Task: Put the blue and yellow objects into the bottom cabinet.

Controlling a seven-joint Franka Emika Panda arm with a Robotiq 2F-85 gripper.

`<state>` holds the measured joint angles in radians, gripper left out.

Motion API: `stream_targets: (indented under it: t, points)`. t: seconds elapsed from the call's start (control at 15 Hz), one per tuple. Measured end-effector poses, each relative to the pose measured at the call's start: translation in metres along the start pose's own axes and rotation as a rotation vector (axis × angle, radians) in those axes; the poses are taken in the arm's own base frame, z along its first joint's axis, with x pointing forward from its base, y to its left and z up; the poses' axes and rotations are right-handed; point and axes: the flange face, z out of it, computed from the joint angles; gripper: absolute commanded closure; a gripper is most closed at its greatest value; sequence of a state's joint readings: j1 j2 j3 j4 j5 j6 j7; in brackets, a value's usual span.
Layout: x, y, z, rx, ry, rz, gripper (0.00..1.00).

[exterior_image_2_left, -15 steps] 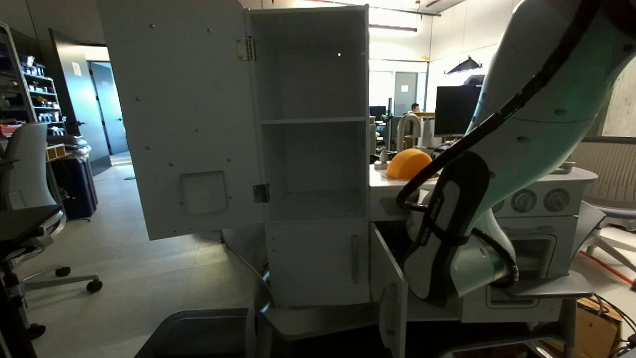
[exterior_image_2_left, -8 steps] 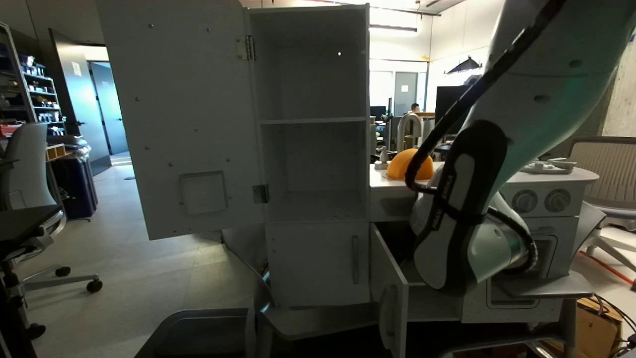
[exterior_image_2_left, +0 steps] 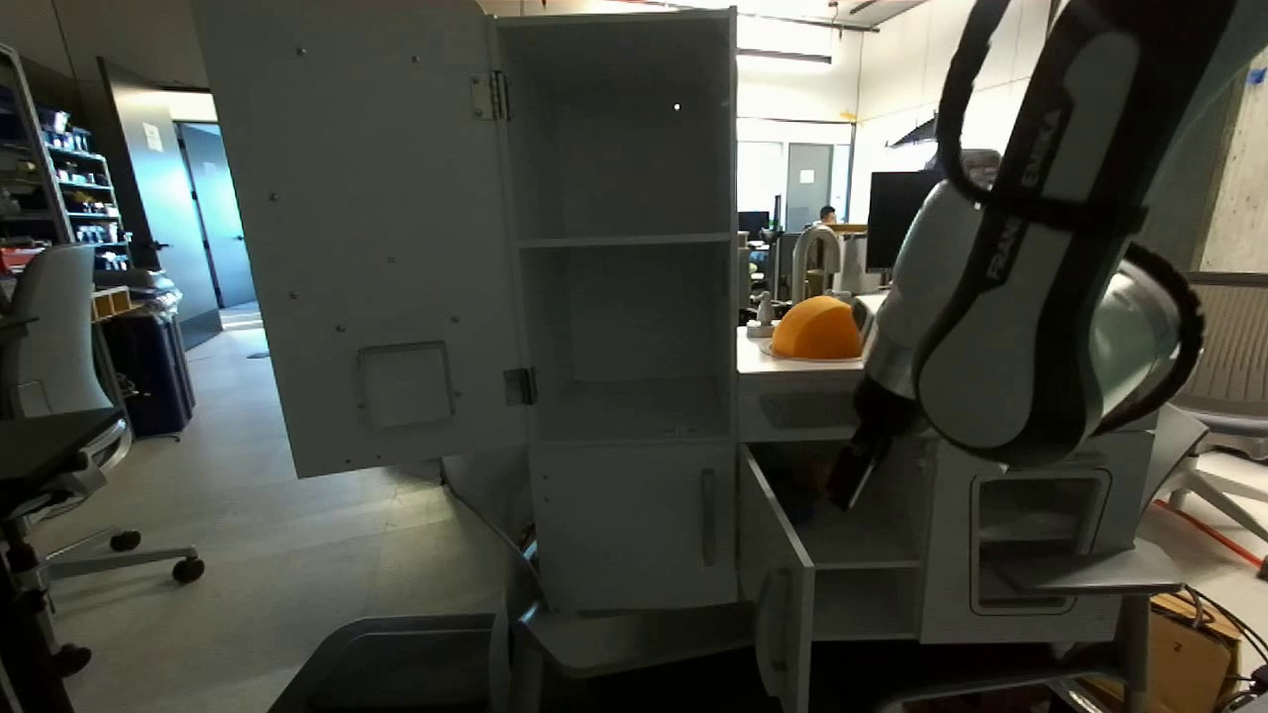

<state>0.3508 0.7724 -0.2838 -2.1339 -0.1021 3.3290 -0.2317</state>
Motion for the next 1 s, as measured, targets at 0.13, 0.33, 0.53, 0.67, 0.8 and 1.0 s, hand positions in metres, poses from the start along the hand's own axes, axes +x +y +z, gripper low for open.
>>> stream_targets:
  t: [0.13, 0.33, 0.53, 0.67, 0.8, 1.0]
  points:
    - [0.006, 0.012, -0.034, 0.015, -0.018, -0.031, 0.0]
    - [0.024, 0.042, -0.088, 0.031, -0.036, -0.024, 0.0]
    - [0.05, 0.077, -0.15, 0.053, -0.047, 0.02, 0.0]
    - [0.067, 0.106, -0.191, 0.074, -0.057, 0.069, 0.0]
    - [0.08, 0.144, -0.227, 0.091, -0.082, 0.148, 0.0]
    - [0.086, 0.214, -0.264, 0.107, -0.151, 0.297, 0.0]
